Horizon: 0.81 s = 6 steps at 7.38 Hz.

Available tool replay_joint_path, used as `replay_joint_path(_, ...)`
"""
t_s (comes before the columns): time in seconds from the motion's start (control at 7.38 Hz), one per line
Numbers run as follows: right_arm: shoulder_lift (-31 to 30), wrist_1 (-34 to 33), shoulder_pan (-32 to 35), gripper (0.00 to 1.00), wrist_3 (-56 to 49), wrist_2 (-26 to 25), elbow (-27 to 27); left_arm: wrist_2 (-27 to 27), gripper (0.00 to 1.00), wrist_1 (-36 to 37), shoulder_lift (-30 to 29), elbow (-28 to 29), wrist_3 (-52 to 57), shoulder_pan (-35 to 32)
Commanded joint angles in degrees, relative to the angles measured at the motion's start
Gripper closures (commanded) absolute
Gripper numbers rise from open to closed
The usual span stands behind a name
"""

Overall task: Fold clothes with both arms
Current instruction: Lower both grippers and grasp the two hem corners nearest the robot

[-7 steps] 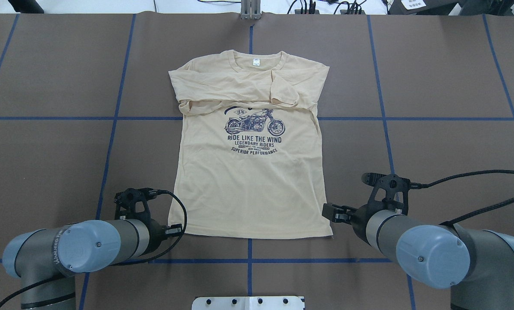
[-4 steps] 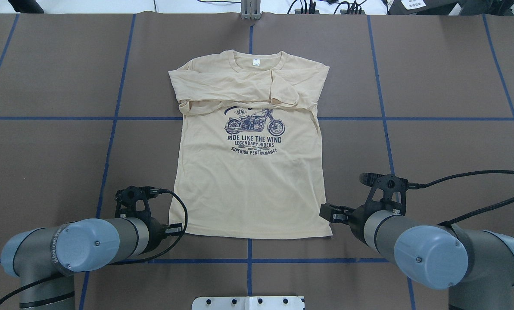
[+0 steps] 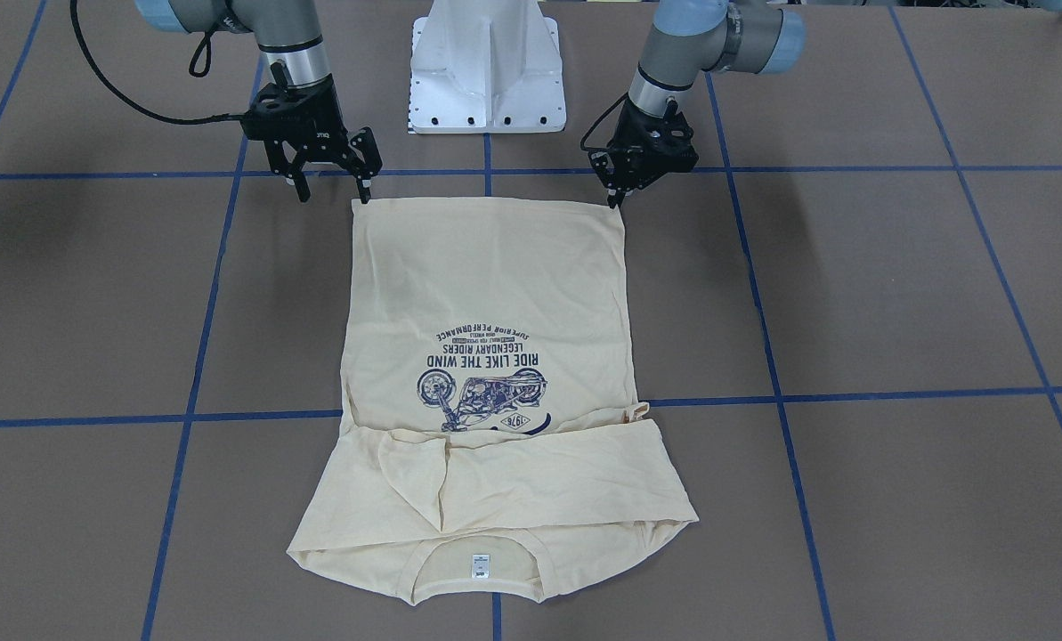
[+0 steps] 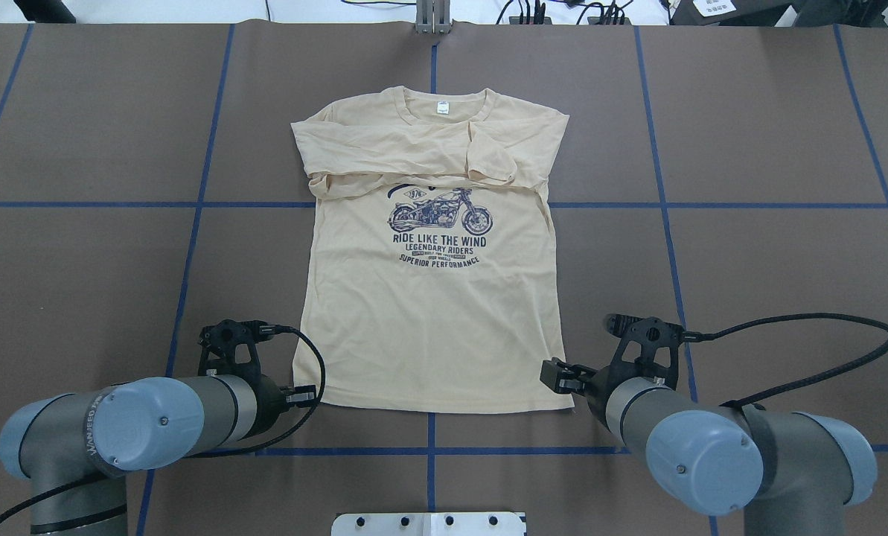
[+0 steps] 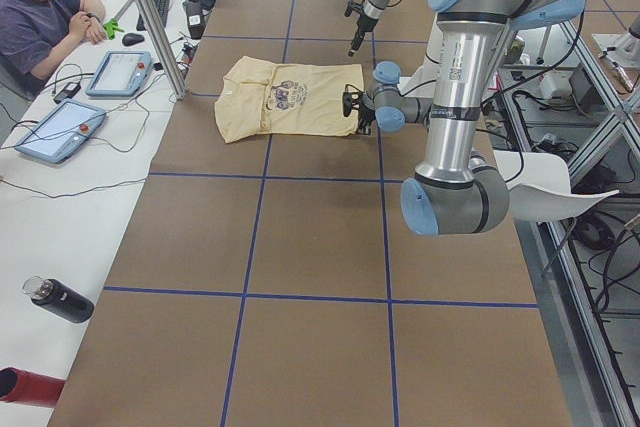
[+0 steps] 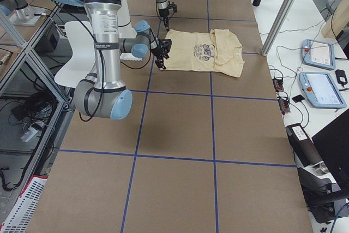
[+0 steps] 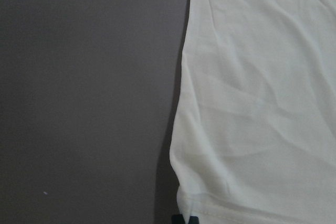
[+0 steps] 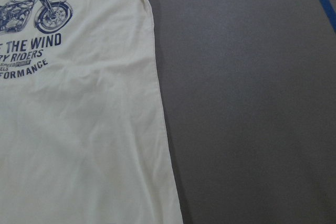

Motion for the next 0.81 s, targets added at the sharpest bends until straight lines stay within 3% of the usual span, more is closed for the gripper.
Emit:
replay_joint_path(0.0,0.50,-0.09,-5.04,0.41,4.89,-6.22,-1.56,-0.09,1.00,0.01,0.00,-0.16,0.02,0.01)
replay_joint_path(0.68,0.76,-0.09,-7.44,0.51,5.17,-9.32,-5.17,-0.17,1.00,-0.08,0.00,-0.51,-0.07,0.01)
